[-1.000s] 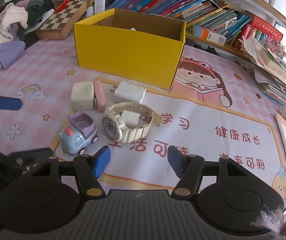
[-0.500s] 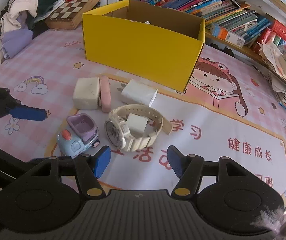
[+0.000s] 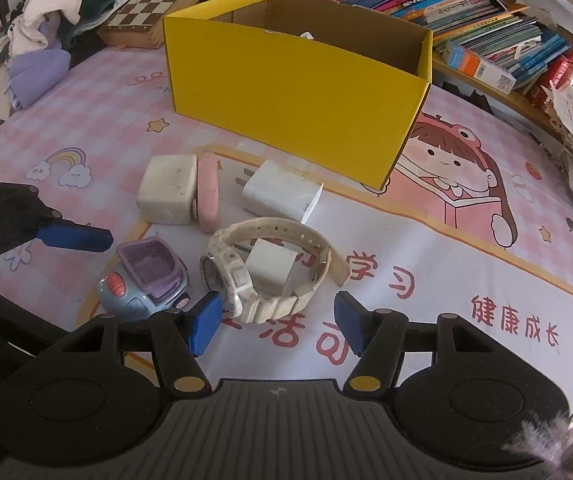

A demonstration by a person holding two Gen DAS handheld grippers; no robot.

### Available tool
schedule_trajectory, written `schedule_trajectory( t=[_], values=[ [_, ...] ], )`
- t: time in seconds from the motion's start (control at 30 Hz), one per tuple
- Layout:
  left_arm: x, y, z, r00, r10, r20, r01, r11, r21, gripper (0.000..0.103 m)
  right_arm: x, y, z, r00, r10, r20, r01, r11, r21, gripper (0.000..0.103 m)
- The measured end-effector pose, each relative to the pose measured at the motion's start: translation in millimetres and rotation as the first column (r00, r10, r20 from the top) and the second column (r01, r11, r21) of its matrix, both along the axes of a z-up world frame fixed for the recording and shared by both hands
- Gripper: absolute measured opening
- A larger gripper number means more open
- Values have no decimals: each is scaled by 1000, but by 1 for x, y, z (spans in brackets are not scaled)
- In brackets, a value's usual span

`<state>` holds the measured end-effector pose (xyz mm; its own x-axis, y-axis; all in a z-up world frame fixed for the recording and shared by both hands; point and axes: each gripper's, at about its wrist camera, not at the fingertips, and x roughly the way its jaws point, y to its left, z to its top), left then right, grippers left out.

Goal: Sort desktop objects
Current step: 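Lower the left tool toward the blue toy car while the right tool approaches the white watch, then close the left tool on the toy car while the right tool grasps the white watch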

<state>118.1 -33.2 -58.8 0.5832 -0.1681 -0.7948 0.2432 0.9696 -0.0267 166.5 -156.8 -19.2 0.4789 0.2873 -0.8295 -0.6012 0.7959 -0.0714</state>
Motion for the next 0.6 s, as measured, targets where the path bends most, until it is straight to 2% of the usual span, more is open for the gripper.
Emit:
schedule_trajectory(
  t=[0.3, 0.53, 0.6],
  values=[
    [7, -4, -5, 1000, 5, -20, -5, 1000, -1, 72, 9, 0, -5, 1000, 20, -18, -20, 1000, -5, 65],
    [10, -4, -8, 999, 8, -36, -8, 1000, -12, 68, 12, 0, -7, 999, 32, -27, -32, 999, -1, 67],
    [10, -3, -8, 999, 14, -32, -15, 1000, -11, 62, 13, 0, -7, 999, 38, -33, -38, 999, 5, 67]
  ],
)
